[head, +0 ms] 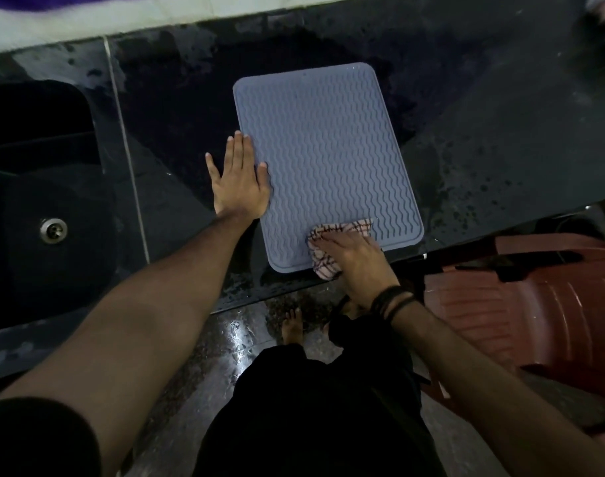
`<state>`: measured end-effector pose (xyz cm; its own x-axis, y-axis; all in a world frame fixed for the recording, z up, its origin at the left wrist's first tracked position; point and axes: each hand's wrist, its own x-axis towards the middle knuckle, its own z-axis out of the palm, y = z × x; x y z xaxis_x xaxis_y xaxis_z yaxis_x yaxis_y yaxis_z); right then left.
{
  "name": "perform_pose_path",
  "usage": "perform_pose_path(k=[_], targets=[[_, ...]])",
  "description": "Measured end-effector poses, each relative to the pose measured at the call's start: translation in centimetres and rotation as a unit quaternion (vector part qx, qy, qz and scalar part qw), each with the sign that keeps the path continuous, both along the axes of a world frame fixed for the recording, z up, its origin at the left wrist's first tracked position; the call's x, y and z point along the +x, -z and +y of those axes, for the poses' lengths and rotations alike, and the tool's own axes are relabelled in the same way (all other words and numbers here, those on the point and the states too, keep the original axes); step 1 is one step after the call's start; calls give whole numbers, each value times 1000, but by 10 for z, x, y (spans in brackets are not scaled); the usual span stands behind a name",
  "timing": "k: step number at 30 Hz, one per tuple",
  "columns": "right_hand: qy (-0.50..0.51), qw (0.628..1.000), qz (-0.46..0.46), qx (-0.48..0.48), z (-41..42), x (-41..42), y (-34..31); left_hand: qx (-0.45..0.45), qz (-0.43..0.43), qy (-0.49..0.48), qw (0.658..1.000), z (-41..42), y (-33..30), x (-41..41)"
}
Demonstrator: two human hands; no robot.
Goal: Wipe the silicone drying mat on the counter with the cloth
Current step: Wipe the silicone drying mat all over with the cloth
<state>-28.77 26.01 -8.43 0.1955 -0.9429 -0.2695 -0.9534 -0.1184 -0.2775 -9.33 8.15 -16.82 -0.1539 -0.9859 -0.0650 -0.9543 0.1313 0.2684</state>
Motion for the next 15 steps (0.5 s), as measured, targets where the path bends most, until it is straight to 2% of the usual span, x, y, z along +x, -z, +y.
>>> perform_pose_path(k=[2,5,8,10,12,15], targets=[[60,996,-67,1,-14,0,-9,-4,-1,0,1000,0,0,0],[126,983,-101,-87,-50,10,-17,-2,-1,1,1000,0,1,0],[92,990,-80,-68,-76,37,-11,1,-6,0,1000,-1,1,0],[40,999,-18,-21,-75,54,3,-4,-8,0,1000,0,1,0],[12,999,32,-27,-58,58,17,-5,-9,4,1000,1,2,0],[3,998,31,-50,-34,46,20,-6,-8,4,1000,-1,2,0]])
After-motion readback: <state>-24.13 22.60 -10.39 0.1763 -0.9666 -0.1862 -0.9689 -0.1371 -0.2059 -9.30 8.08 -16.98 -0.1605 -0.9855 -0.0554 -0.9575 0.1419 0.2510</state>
